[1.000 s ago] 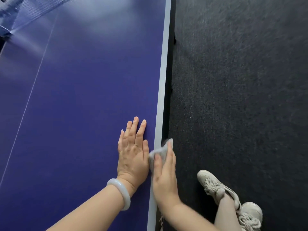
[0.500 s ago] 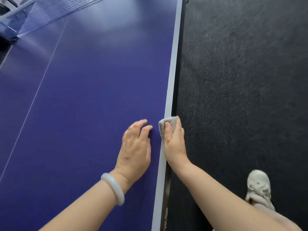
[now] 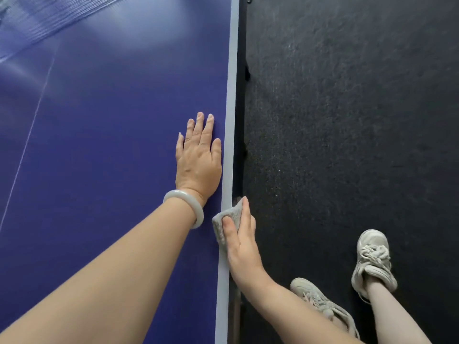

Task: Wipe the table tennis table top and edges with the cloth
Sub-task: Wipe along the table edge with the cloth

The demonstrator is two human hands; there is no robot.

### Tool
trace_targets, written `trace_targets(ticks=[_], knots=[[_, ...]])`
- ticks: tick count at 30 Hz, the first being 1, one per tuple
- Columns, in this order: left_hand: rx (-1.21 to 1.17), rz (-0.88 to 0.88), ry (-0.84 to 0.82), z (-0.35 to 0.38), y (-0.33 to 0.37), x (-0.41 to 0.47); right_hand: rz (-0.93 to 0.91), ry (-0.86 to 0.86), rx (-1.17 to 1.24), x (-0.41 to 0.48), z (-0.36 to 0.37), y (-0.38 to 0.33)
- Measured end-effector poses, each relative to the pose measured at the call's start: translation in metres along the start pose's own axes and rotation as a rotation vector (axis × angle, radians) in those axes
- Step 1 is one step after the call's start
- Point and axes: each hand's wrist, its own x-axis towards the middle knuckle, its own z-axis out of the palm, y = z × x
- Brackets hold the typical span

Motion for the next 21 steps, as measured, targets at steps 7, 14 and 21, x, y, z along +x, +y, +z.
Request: trace_targets(ticks=[7, 14, 21], knots=[[-0.036, -0.018, -0.013, -0.005, 0.006, -0.001, -0.068, 0.064, 0.073, 0.101, -0.014, -0.067], [-0.014, -0.012, -0.011, -0.006, 0.006, -0.002, -0.077, -0.024, 0.089, 0.045, -0.012, -0.032], [-0.022, -0.01, -0.004, -0.006, 0.005, -0.003, -0.019, -0.002, 0.077, 0.125, -0.021, -0.088]])
